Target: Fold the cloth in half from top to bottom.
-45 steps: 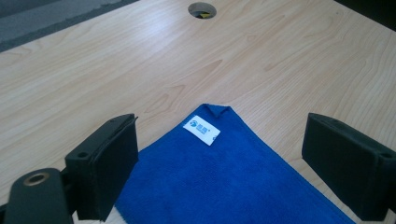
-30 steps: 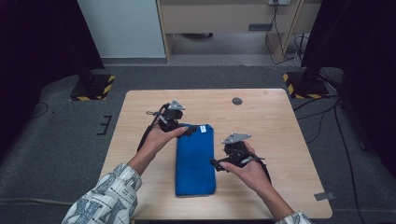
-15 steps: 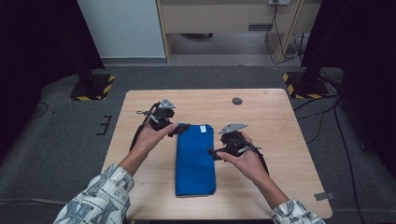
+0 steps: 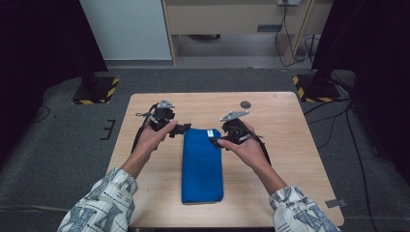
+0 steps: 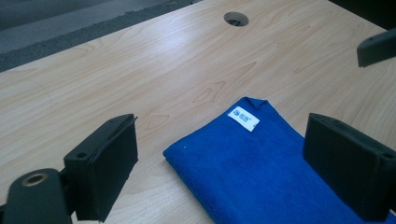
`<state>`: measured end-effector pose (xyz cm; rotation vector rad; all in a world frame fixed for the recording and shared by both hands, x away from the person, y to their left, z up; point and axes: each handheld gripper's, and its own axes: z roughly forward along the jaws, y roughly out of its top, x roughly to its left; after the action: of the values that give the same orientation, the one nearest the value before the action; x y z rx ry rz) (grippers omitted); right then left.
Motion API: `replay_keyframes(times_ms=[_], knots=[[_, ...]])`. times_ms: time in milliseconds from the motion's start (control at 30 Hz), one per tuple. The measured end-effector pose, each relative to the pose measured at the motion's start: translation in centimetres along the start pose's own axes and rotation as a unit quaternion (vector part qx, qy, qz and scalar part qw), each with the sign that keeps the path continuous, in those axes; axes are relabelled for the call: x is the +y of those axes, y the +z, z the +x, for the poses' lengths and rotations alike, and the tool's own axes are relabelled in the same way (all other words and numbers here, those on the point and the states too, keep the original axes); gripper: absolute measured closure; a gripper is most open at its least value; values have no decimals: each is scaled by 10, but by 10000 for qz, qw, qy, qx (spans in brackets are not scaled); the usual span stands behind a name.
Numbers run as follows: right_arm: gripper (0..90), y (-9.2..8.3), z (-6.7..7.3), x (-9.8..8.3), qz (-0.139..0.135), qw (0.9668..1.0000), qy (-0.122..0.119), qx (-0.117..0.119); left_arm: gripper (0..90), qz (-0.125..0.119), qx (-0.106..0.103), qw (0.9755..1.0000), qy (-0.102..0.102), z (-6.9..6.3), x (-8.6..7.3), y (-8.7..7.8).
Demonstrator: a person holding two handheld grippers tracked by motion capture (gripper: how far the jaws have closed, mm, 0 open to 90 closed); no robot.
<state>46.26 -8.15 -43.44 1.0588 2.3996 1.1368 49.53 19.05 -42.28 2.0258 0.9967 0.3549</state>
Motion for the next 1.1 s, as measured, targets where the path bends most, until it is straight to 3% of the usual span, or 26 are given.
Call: replay_keyframes(times_ms=[133,400,567,667,800,967,1100], knots=[[204,3,-6,7,7,10000,-16,-37,112,-13,37,10000,-77,4,0,3],[309,20,-27,14,-39,10000,81,-17,188,229,168,9994,-175,18,-7,21],[395,32,-40,18,123,9997,87,-178,221,295,278,9988,-267,27,-12,33],[418,40,-45,20,252,9994,140,-169,242,353,379,9984,-233,32,-15,39],[460,57,-50,20,462,9988,128,-134,275,470,390,9976,-338,40,-21,49],[484,72,-55,17,509,9986,14,-168,288,511,415,9974,-281,41,-23,55],[479,83,-60,14,443,9989,90,-157,275,573,388,9972,-288,41,-26,63]])
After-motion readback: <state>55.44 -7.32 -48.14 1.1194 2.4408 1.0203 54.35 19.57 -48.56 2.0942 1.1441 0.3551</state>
